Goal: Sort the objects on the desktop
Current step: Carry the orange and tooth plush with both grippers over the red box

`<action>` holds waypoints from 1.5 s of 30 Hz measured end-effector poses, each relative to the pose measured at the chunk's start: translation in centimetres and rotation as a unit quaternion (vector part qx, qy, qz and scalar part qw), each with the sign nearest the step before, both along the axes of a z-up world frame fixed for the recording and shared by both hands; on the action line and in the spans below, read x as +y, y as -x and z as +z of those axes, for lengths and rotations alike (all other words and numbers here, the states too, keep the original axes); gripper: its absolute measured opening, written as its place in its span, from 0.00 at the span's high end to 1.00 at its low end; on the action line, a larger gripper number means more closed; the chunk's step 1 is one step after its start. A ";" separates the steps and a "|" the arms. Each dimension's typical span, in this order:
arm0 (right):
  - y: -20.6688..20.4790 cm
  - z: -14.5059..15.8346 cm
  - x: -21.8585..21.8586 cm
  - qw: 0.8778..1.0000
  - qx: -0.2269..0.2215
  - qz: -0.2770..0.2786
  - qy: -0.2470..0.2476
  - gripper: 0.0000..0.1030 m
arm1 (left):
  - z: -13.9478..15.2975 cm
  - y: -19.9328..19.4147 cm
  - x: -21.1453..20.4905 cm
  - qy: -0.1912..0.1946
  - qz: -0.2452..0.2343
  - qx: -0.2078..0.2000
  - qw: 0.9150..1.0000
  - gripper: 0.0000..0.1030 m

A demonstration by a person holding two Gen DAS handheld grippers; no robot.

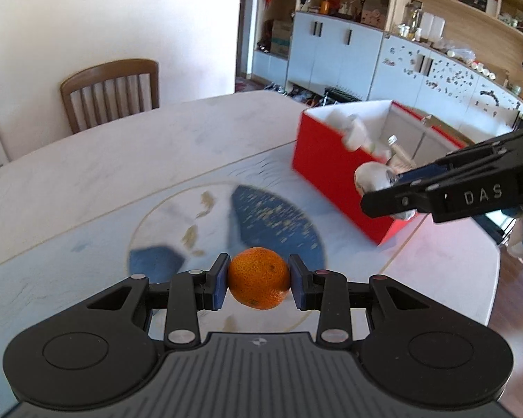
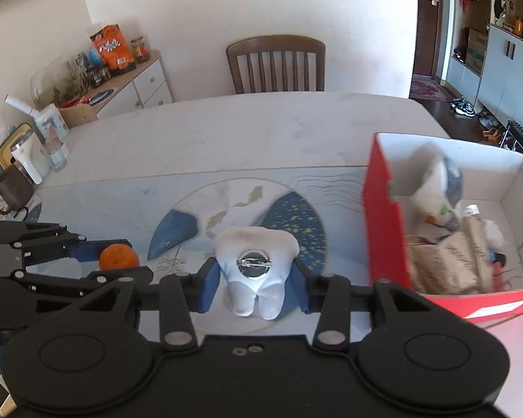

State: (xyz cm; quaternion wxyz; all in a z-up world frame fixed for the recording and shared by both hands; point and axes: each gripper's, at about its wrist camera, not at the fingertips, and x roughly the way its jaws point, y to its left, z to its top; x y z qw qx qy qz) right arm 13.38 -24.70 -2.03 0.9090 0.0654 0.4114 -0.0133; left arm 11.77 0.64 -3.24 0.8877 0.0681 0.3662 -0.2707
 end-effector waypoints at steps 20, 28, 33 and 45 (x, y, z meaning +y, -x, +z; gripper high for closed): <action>4.8 2.0 -15.0 0.999 -0.005 -0.034 0.005 0.58 | 2.8 -2.4 -17.5 0.013 -0.064 -0.024 0.998 0.66; 5.7 1.8 -20.7 0.998 -0.004 -0.057 0.016 0.58 | 3.2 -4.4 -23.3 0.010 -0.095 -0.026 0.995 0.66; 5.6 1.1 -23.8 0.998 0.002 -0.066 0.015 0.58 | 3.3 -6.2 -27.0 0.001 -0.117 -0.027 0.993 0.66; 3.1 -1.2 -27.9 0.997 0.026 -0.067 0.022 0.58 | -0.2 -13.4 -34.6 -0.038 -0.131 0.017 0.990 0.66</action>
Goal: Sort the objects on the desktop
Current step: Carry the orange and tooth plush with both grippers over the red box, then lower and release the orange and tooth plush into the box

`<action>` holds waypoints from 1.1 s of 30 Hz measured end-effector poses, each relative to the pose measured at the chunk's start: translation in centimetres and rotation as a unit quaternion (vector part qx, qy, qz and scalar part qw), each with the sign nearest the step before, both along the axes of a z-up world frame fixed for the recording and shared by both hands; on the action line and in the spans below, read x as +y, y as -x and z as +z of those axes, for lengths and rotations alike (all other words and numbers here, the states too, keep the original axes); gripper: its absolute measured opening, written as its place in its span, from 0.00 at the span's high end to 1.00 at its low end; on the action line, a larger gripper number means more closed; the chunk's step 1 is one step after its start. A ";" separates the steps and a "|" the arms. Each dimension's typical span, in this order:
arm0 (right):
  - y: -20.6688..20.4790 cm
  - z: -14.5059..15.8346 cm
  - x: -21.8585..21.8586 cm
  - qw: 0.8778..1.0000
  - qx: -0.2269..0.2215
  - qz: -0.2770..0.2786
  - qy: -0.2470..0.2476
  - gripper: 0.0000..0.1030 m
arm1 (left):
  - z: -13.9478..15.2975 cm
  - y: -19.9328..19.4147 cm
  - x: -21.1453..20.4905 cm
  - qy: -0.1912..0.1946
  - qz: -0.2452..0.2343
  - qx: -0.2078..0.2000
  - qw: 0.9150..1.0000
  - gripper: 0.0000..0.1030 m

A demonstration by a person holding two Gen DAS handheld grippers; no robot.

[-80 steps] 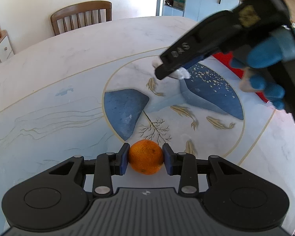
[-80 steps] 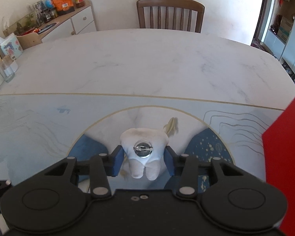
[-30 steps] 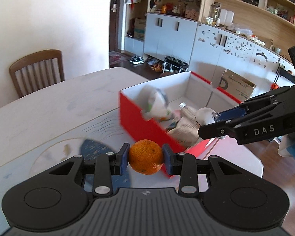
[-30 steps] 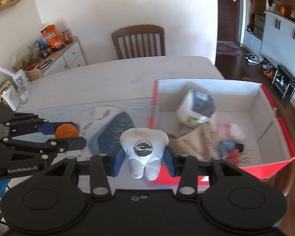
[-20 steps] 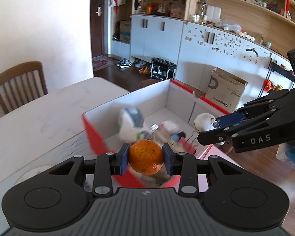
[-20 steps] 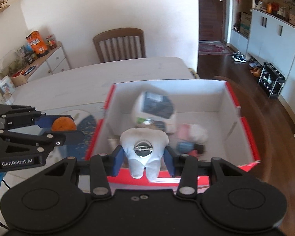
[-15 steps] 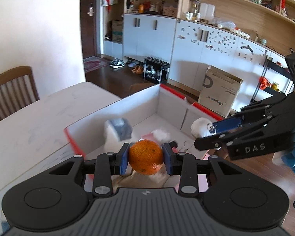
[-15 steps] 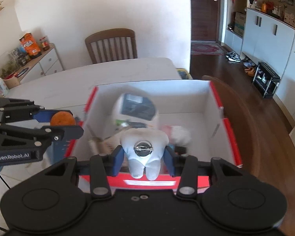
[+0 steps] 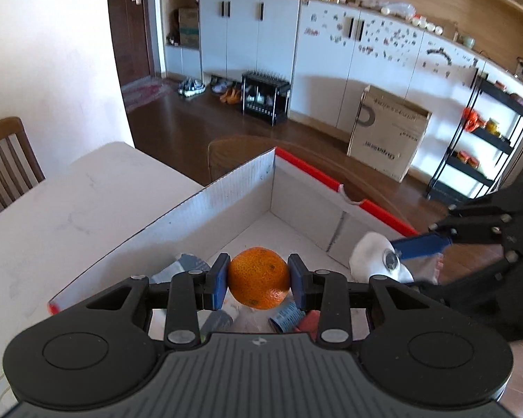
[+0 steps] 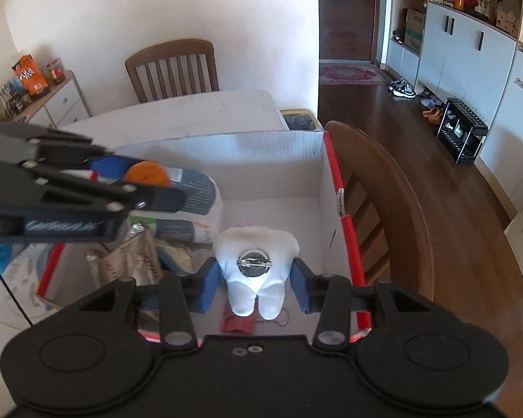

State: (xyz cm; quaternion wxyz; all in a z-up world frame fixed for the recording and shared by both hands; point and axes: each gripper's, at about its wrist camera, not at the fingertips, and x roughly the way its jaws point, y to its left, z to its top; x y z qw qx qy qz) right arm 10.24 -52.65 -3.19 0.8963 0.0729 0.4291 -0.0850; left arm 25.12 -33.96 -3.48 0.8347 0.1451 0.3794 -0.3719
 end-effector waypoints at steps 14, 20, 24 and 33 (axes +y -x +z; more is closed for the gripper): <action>-3.2 -3.3 0.6 0.998 0.047 0.033 0.015 0.58 | -4.8 -5.3 -6.5 -0.080 -0.014 0.042 0.996 0.66; -4.1 -4.4 0.8 0.997 0.064 0.039 0.015 0.58 | -6.4 -6.2 -8.1 -0.107 -0.010 0.062 0.992 0.66; -4.4 -4.6 1.0 0.996 0.070 0.044 0.011 0.58 | -7.1 -6.9 -8.7 -0.115 0.000 0.082 0.990 0.66; -5.3 -5.3 1.0 0.995 0.081 0.050 0.002 0.58 | -7.9 -7.7 -8.4 -0.126 0.015 0.089 0.988 0.65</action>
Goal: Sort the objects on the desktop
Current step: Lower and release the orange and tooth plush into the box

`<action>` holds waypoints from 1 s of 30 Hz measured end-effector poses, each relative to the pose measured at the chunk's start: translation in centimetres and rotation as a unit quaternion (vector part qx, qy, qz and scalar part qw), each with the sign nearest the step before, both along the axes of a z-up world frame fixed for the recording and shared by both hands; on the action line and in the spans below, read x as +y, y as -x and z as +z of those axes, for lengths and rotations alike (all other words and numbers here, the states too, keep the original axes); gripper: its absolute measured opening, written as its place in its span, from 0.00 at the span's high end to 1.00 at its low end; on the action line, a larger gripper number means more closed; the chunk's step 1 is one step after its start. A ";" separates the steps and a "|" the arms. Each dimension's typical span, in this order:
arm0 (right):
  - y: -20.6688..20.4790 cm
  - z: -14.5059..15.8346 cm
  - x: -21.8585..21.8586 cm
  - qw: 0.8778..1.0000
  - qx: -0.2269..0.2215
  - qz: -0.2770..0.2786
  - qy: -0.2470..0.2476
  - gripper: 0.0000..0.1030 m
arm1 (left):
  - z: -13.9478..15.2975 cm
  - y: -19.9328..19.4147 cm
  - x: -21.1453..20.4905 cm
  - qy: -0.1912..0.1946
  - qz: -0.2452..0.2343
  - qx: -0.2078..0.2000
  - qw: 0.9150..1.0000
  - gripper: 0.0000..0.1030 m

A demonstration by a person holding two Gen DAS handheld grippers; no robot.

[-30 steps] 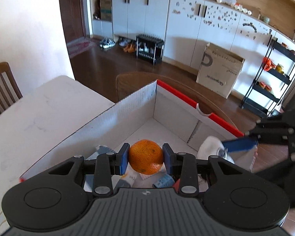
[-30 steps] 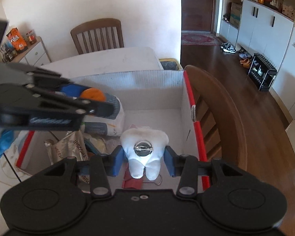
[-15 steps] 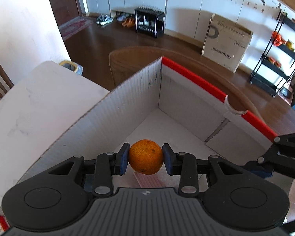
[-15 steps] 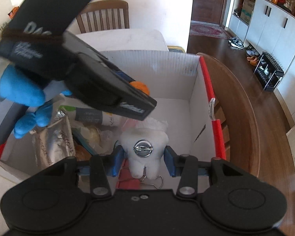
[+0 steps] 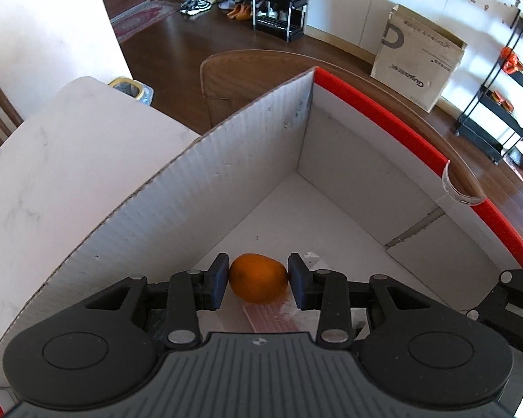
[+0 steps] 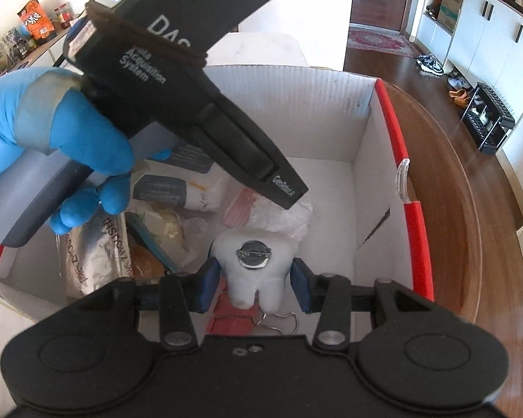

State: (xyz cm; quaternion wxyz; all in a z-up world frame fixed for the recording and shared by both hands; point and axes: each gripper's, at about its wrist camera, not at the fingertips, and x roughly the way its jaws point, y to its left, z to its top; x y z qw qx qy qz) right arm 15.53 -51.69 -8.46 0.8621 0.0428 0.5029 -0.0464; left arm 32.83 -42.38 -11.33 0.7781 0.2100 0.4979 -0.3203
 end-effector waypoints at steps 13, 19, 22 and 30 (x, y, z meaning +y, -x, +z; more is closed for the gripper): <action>0.0 -0.4 0.0 1.000 0.003 0.005 -0.011 0.48 | 1.9 0.5 1.7 0.048 0.024 -0.014 0.998 0.33; 0.7 0.4 -0.7 1.000 -0.010 0.000 -0.017 0.40 | 3.6 1.4 3.0 0.070 0.028 -0.023 0.997 0.30; 0.9 1.2 -1.2 1.000 -0.017 -0.002 -0.019 0.39 | 4.6 2.0 3.5 0.081 0.029 -0.032 0.996 0.29; 2.8 3.7 -0.8 0.999 -0.048 0.005 -0.022 0.37 | 7.5 4.9 5.2 0.107 0.030 -0.057 0.992 0.29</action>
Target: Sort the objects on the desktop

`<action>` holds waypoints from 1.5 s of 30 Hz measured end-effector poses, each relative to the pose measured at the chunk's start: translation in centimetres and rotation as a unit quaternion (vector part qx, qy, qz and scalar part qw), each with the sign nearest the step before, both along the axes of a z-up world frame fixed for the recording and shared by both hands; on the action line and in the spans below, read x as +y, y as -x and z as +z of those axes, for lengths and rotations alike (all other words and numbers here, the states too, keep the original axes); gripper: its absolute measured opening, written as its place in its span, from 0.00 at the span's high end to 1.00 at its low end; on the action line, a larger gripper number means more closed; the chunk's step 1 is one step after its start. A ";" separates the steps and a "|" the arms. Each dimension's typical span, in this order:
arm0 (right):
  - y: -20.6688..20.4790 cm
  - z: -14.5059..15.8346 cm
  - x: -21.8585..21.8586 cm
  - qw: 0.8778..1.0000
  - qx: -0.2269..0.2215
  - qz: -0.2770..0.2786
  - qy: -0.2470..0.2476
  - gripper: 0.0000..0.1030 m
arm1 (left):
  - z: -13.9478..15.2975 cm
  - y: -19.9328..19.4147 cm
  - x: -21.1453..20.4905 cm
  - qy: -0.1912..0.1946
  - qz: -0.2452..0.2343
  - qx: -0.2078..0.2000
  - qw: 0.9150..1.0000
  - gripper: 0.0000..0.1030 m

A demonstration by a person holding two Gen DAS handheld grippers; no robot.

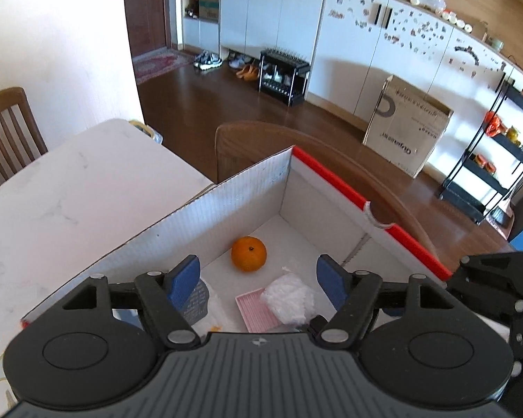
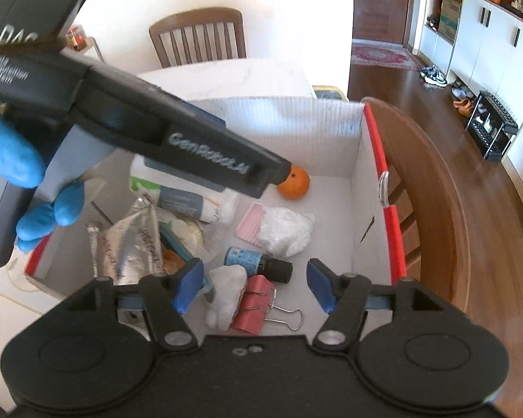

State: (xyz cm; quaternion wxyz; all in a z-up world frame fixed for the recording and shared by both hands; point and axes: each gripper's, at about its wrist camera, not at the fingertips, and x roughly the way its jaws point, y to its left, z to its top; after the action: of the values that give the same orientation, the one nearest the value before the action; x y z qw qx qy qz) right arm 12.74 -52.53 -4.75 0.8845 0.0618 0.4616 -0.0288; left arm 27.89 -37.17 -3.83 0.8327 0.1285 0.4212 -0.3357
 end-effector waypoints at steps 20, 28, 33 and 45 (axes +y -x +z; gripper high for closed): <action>4.6 3.3 2.1 0.997 -0.068 -0.021 -0.005 0.26 | 3.6 7.6 7.9 0.051 0.037 -0.041 0.997 0.23; 5.8 3.7 2.4 0.995 -0.094 -0.034 -0.022 0.17 | 3.5 10.0 11.0 0.045 0.039 -0.054 0.997 0.17; 6.9 4.3 3.0 0.993 -0.113 -0.031 -0.028 0.13 | 3.2 11.1 12.3 0.039 0.045 -0.052 0.997 0.05; 9.5 6.2 5.7 0.986 -0.163 -0.029 -0.019 0.01 | 3.2 14.0 14.4 0.048 0.063 -0.058 0.995 0.00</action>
State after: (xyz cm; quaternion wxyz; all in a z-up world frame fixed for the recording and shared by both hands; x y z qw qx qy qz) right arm 3.28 -46.81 1.44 0.9453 0.0957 0.3097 -0.0352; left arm 13.87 -22.78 -0.62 0.8804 0.0810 0.3630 -0.2942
